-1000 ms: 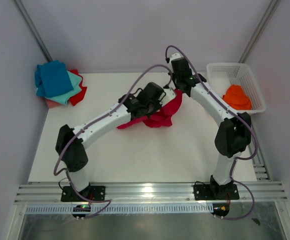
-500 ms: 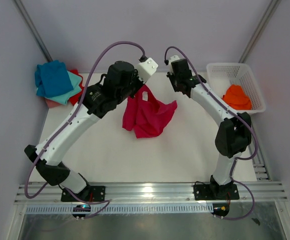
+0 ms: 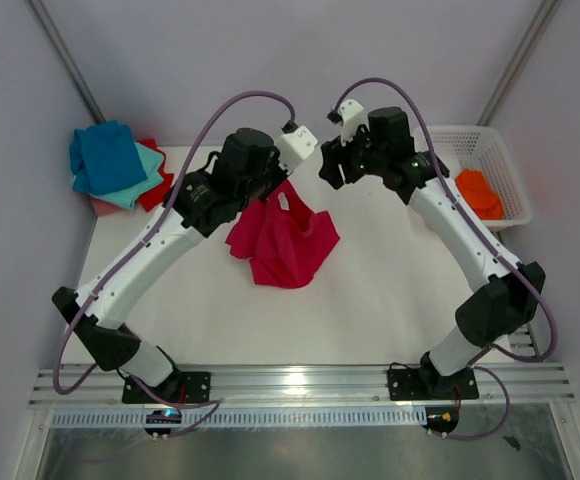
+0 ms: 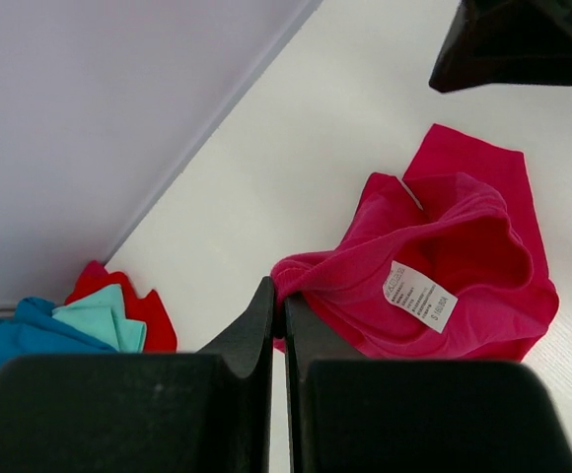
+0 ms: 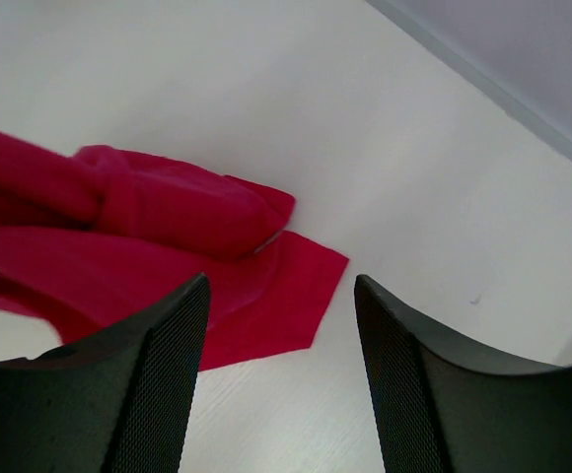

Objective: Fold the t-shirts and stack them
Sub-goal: Flatten the tshirt out

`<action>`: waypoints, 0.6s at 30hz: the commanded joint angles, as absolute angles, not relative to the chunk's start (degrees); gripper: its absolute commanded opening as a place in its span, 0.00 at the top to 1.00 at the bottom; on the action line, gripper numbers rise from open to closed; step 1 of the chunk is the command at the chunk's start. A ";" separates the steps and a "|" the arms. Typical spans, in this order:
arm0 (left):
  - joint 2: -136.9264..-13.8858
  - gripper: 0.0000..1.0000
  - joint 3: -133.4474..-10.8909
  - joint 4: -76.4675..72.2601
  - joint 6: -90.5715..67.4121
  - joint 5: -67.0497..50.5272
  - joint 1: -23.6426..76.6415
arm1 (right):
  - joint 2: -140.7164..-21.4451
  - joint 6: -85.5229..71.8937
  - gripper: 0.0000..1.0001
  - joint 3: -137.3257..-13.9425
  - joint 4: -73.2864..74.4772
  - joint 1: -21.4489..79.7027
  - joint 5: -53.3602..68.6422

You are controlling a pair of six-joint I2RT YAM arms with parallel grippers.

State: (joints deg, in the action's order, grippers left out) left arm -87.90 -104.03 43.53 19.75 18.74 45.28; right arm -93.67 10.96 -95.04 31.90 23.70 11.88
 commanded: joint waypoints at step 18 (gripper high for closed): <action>-90.88 1.00 -101.87 37.88 16.79 14.85 44.56 | -91.06 15.82 0.34 -94.22 35.51 23.64 55.10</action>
State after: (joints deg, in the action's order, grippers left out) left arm -91.59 -101.84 41.71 17.80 15.38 44.75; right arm -91.66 13.80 -93.80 35.64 23.77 48.29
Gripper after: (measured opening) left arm 0.011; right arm 0.654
